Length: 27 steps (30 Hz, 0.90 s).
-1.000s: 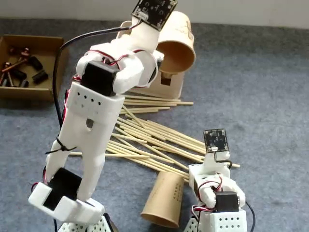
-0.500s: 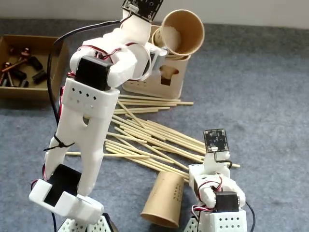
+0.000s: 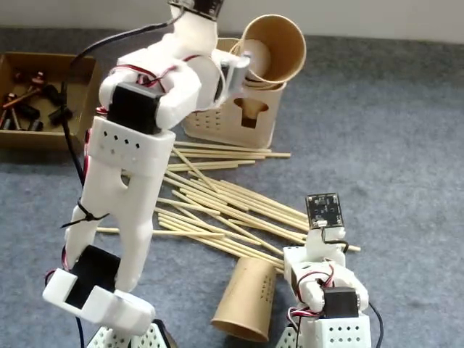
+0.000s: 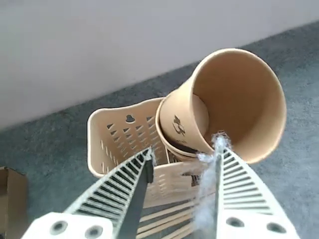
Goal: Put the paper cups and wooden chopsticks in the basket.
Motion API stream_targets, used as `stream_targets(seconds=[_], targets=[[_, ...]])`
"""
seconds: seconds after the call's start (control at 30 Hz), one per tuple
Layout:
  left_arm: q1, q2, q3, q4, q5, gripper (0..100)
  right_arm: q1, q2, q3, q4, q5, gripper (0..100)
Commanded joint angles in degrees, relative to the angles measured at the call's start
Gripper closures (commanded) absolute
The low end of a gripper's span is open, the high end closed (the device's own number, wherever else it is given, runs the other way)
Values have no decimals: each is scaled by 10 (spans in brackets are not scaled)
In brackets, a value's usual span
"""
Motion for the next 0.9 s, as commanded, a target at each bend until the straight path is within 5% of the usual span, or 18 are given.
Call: stream_targets(seconds=[0.0, 0.87], targets=[[-20, -5, -9, -47, 7, 796, 7, -4, 65, 0, 5, 993], [-77, 64, -7, -98, 8, 797, 7, -4, 65, 0, 5, 993]])
